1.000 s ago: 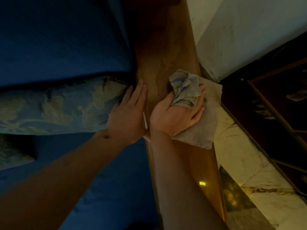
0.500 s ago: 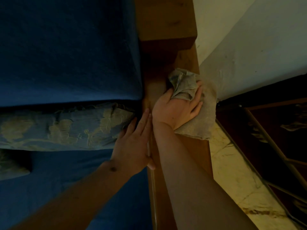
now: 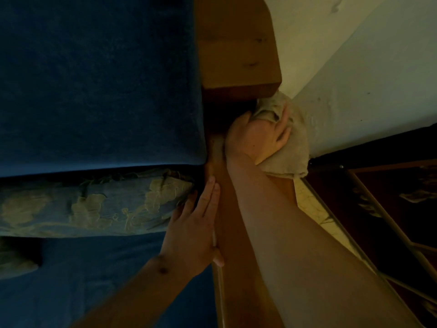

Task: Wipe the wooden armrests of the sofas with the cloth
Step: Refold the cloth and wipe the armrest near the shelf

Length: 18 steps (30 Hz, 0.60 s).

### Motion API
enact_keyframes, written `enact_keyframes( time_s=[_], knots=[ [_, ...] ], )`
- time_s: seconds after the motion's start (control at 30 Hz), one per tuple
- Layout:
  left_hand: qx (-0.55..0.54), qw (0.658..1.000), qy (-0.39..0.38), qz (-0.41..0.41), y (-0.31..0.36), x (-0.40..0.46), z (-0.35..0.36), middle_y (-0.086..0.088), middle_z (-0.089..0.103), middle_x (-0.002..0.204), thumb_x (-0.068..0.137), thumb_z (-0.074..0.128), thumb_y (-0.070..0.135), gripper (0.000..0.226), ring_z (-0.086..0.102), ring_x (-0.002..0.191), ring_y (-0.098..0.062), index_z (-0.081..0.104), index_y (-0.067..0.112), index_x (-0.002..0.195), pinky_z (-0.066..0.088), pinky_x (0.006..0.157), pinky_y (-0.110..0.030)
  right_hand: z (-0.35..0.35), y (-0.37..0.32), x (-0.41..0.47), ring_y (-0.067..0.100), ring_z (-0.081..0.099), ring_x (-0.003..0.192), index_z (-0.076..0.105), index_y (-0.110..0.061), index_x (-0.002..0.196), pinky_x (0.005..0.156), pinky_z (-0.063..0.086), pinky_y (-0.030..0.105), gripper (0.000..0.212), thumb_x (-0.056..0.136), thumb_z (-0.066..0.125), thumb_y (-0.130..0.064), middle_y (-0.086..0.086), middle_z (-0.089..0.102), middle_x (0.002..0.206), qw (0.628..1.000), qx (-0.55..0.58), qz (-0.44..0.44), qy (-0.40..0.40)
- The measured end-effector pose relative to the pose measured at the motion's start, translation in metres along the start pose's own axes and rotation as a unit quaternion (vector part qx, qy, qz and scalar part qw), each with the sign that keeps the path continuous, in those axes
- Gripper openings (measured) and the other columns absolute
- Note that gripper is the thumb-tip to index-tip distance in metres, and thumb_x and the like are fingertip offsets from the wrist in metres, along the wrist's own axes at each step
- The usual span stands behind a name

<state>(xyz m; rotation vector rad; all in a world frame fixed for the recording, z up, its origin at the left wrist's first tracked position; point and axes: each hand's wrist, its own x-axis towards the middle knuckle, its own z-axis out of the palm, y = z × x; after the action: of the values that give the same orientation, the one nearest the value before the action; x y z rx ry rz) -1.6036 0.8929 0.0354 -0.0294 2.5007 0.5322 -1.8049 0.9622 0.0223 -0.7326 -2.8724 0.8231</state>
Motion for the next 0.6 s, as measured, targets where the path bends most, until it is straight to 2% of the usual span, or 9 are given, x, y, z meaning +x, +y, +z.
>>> enact_keyframes(
  time_s=[0.13,0.27,0.37,0.43,0.47,0.53,0.6],
  knots=[
    [0.003,1.000,0.001,-0.007,0.004,-0.001,-0.001,0.013,-0.056,0.149,0.052,0.087,0.066,0.169,0.002,0.156,-0.025,-0.052,0.028,0.138,0.012,0.124,-0.045,0.001,0.000,0.013,0.014,0.011,0.159,0.061,-0.017,0.142,0.129,0.005,0.041,0.063,0.089,0.040,-0.044,-0.003,0.038,0.165,0.995,-0.018,-0.095,-0.033],
    [0.002,1.000,-0.005,-0.011,0.011,-0.004,-0.005,0.010,-0.058,0.148,0.056,0.088,0.062,0.167,0.002,0.156,-0.023,-0.053,0.024,0.138,0.016,0.124,-0.043,-0.011,0.010,0.023,0.022,0.024,0.156,0.062,-0.011,0.141,0.129,0.012,0.044,0.069,0.082,0.039,-0.040,0.004,0.049,0.159,0.985,-0.003,-0.165,-0.057],
    [0.018,1.000,-0.008,-0.015,0.013,-0.003,-0.007,0.008,-0.058,0.148,0.057,0.087,0.063,0.166,-0.001,0.157,-0.023,-0.050,0.021,0.140,0.016,0.124,-0.042,-0.018,0.018,0.033,0.035,0.042,0.147,0.073,-0.003,0.119,0.124,0.027,0.055,0.055,0.082,0.045,-0.032,0.016,0.068,0.136,0.971,-0.001,-0.231,-0.057],
    [0.028,0.999,-0.009,-0.021,0.014,-0.003,-0.007,0.009,-0.057,0.149,0.055,0.088,0.063,0.167,-0.004,0.157,-0.025,-0.050,0.022,0.140,0.018,0.124,-0.046,-0.017,0.021,0.036,0.037,0.049,0.141,0.077,0.000,0.102,0.124,0.028,0.053,0.052,0.082,0.043,-0.033,0.019,0.073,0.121,0.971,-0.006,-0.230,-0.063],
    [0.033,0.999,-0.008,-0.026,0.013,0.001,-0.008,0.009,-0.056,0.150,0.055,0.089,0.061,0.168,-0.006,0.157,-0.027,-0.050,0.023,0.140,0.019,0.124,-0.049,-0.016,0.019,0.039,0.035,0.050,0.140,0.077,0.000,0.099,0.126,0.025,0.049,0.058,0.082,0.037,-0.038,0.019,0.073,0.120,0.971,-0.019,-0.223,-0.079],
    [0.040,0.999,-0.009,-0.034,0.017,-0.001,-0.007,0.009,-0.052,0.153,0.054,0.092,0.058,0.169,-0.009,0.156,-0.029,-0.048,0.024,0.141,0.020,0.124,-0.054,-0.021,0.029,0.033,0.033,0.054,0.134,0.074,0.004,0.110,0.126,0.028,0.044,0.073,0.081,0.028,-0.046,0.020,0.071,0.123,0.971,-0.023,-0.212,-0.107],
    [0.040,0.998,0.004,-0.043,0.020,-0.002,-0.009,0.006,-0.041,0.161,0.051,0.094,0.055,0.167,-0.004,0.156,-0.032,-0.040,0.024,0.147,0.024,0.121,-0.056,-0.030,0.044,0.022,0.035,0.057,0.131,0.066,0.005,0.128,0.120,0.038,0.048,0.072,0.085,0.034,-0.044,0.022,0.067,0.131,0.973,0.015,-0.204,-0.111]
  ],
)
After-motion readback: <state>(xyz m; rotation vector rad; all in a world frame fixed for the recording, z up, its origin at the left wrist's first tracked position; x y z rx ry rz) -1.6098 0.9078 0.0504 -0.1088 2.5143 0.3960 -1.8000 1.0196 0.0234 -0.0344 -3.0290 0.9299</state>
